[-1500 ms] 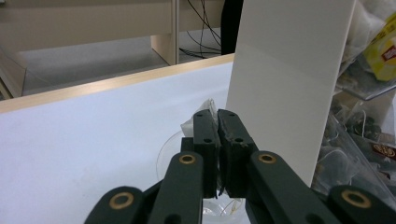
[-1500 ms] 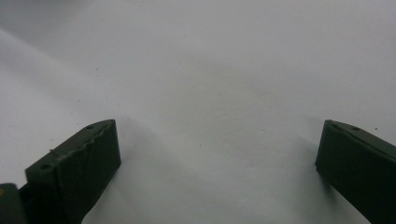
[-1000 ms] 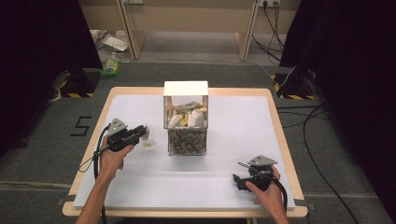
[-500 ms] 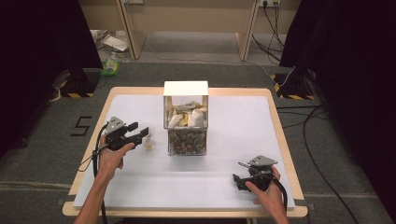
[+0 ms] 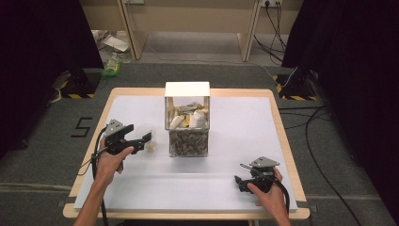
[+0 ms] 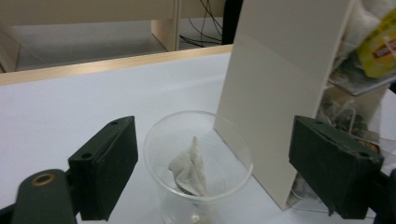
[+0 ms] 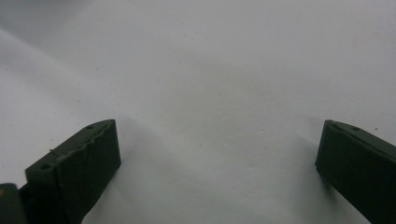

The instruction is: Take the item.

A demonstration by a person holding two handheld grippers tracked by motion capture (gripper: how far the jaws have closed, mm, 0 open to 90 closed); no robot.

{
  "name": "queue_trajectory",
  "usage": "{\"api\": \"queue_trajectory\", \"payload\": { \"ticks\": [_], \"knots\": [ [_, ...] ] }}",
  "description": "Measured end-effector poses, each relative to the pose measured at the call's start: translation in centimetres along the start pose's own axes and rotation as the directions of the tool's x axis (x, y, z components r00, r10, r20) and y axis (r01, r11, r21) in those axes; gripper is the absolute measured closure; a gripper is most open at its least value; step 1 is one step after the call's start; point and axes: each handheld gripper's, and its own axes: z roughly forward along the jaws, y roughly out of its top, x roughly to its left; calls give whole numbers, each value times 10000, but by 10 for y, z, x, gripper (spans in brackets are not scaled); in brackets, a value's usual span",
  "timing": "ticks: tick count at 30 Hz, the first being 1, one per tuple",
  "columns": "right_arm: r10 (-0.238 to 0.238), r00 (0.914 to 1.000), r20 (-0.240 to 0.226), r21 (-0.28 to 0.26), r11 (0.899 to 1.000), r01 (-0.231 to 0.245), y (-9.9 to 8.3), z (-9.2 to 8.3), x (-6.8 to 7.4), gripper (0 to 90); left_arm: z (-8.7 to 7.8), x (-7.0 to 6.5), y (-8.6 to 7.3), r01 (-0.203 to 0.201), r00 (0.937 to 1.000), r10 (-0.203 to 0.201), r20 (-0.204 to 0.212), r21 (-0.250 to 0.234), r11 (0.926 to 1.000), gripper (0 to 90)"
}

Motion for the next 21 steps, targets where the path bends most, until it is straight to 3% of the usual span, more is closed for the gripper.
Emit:
{"api": "queue_trajectory", "payload": {
  "ticks": [8, 21],
  "knots": [
    [6, 10000, -1, 3, 10000, -6, 0, 0, 0, 5, -9, -8, -8, 194, 9997, -192, 164, -116, 9997, 149],
    [-5, 10000, 0, 1, 10000, 5, 0, 0, 0, 4, -19, -30, -29, -190, 9991, 189, 369, 26, 9998, 149]
  ]
}}
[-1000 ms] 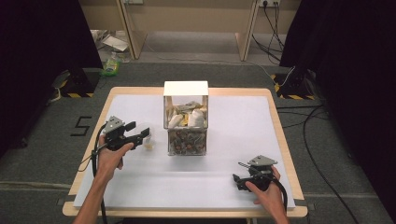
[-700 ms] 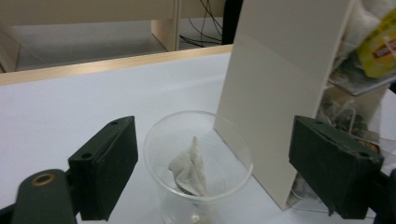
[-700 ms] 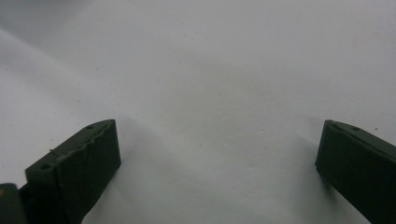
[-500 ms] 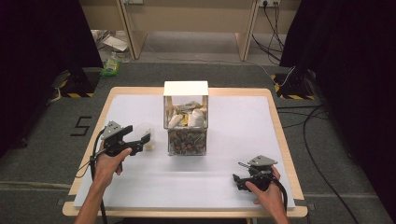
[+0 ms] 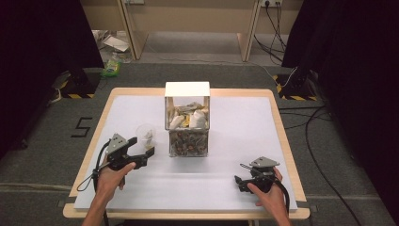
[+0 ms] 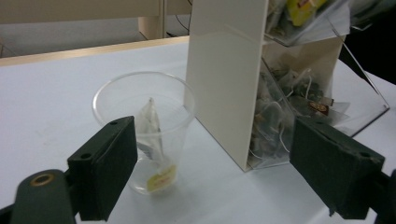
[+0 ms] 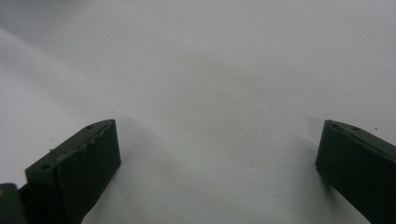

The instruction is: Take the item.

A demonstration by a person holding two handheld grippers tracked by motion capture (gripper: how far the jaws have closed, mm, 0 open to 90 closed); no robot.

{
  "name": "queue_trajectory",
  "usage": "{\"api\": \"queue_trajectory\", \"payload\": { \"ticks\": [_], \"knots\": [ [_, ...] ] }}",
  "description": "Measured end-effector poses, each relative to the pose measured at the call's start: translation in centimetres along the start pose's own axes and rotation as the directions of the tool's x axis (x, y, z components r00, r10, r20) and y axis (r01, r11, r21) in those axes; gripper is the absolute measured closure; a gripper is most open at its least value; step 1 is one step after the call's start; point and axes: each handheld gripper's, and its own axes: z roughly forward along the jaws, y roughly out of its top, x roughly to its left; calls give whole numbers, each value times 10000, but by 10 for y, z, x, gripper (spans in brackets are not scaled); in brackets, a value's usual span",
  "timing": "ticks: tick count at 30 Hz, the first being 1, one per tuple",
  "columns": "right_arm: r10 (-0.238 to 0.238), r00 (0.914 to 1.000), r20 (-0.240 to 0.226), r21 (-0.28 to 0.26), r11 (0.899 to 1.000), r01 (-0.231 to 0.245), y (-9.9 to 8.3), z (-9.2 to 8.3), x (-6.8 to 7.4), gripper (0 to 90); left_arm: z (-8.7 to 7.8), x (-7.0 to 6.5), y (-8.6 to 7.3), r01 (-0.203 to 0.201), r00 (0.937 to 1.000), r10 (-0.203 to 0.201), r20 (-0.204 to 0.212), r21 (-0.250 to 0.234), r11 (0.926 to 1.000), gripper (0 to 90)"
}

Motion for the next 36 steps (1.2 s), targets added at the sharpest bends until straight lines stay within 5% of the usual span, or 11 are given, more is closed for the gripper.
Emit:
{"api": "queue_trajectory", "payload": {
  "ticks": [23, 36],
  "knots": [
    [-6, 10000, 3, -2, 10000, 6, 0, 0, 0, 4, -5, -15, -22, -39, 9994, 44, 330, -148, 9999, 149],
    [-8, 10000, 3, -1, 10000, 8, 0, 0, 0, 4, -2, -17, -42, -108, 9986, 97, 515, 223, 9997, 149]
  ]
}}
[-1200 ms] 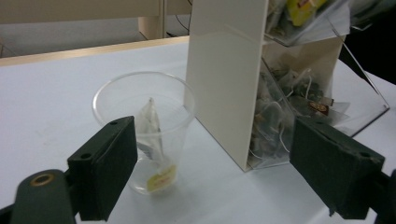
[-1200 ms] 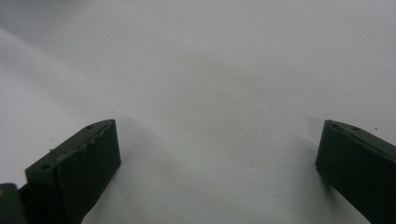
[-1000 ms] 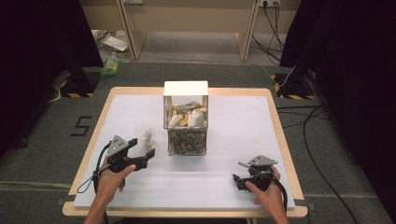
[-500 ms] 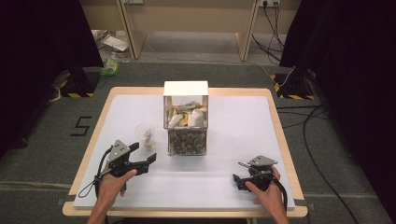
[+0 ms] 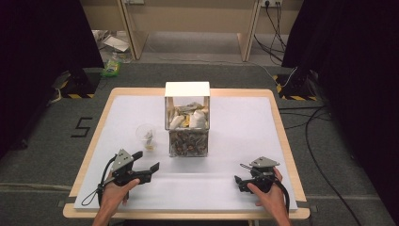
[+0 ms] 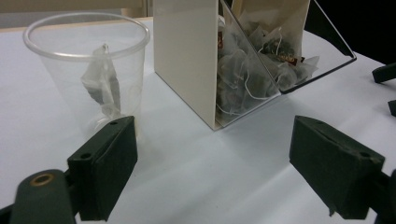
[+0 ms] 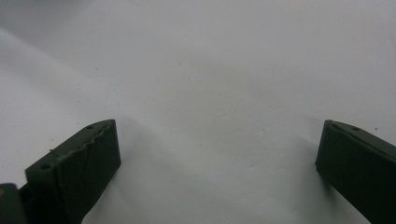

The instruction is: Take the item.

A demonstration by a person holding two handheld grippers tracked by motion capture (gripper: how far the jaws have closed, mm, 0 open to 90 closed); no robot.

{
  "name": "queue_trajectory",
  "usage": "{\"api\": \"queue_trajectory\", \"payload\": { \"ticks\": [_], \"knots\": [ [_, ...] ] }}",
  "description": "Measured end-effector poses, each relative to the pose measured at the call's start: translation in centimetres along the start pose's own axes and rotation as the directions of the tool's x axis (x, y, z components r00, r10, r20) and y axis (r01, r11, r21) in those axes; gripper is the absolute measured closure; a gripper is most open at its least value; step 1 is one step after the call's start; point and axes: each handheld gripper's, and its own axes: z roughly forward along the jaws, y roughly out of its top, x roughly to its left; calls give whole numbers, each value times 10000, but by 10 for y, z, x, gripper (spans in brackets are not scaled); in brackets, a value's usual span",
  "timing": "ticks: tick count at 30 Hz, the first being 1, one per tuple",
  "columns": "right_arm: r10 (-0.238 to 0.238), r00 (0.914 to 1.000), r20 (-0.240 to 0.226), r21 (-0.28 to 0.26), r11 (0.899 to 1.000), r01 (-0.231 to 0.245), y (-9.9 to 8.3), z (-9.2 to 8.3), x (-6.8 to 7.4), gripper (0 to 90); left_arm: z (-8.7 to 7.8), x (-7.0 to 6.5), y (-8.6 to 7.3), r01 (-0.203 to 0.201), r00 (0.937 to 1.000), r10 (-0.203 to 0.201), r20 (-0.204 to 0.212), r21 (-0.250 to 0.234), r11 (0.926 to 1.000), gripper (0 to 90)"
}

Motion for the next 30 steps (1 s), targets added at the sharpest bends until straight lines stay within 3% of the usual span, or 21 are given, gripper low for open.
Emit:
{"api": "queue_trajectory", "payload": {
  "ticks": [13, 19, 30],
  "knots": [
    [-10, 10000, -1, 0, 10000, 10, 0, 0, 0, 5, 1, -1, -10, -64, 9999, 58, 120, 519, 9986, 149],
    [-15, 10000, 2, -1, 10000, 15, 0, 0, 0, 5, -1, -4, -13, -336, 9994, 331, 90, 738, 9967, 149],
    [-11, 10000, 1, 0, 10000, 11, 0, 0, 0, 5, -6, 0, -21, -234, 9997, 234, 14, 1007, 9946, 149]
  ]
}}
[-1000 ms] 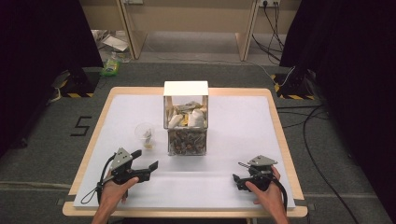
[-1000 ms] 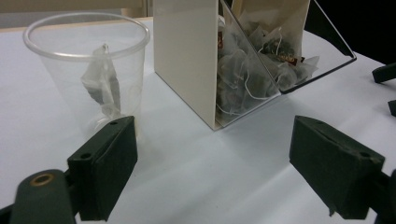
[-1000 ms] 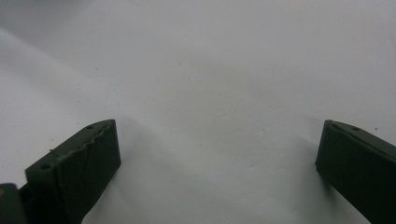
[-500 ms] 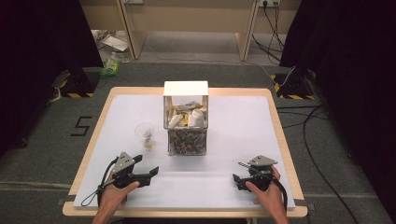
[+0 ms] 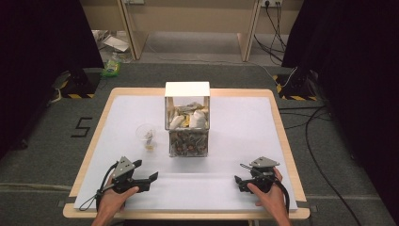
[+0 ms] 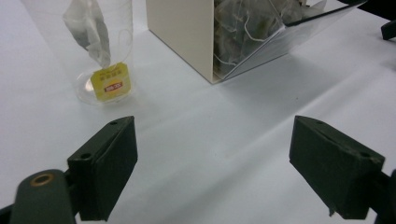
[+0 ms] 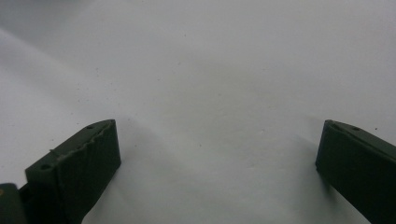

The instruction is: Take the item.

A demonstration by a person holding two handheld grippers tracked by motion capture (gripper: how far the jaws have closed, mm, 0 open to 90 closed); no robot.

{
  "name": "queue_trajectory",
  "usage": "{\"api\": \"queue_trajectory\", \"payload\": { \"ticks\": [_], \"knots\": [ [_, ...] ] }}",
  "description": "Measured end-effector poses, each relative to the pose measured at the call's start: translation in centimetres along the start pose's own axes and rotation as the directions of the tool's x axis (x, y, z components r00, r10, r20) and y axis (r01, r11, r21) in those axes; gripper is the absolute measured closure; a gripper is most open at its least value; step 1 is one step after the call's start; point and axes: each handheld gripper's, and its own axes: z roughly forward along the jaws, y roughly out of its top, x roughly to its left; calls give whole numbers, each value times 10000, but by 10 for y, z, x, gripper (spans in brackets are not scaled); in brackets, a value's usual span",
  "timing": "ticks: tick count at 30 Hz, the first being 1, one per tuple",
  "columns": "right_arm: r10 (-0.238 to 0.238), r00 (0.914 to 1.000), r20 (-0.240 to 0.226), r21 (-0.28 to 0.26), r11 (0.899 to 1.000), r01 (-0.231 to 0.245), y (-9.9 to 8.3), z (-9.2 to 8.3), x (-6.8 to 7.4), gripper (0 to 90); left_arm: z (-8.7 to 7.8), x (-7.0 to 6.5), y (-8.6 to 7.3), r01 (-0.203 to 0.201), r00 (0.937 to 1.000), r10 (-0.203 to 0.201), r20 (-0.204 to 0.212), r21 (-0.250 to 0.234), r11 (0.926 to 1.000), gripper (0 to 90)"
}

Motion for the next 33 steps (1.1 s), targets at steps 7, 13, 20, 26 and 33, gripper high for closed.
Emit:
{"api": "queue_trajectory", "payload": {
  "ticks": [7, 13, 20, 26, 33],
  "knots": [
    [-4, 10000, 4, -5, 10000, 4, 0, 0, 0, 5, -8, 2, -8, 51, 9999, -48, -159, 183, 9998, 149],
    [-21, 10000, 13, -16, 10000, 21, 0, 0, 0, 5, -15, 2, -16, -10, 9993, 18, -367, 232, 9997, 149],
    [-22, 10000, 14, -16, 10000, 22, 0, 0, 0, 5, -18, 1, -24, -90, 9985, 101, -532, 216, 9997, 149],
    [-28, 10000, 17, -19, 10000, 28, 0, 0, 0, 5, -20, 2, -32, -55, 9978, 50, -662, -75, 10000, 149],
    [-25, 10000, 23, -17, 10000, 25, 0, 0, 0, 5, -28, 5, -43, 128, 9957, -162, -908, -373, 9992, 149]
  ]
}}
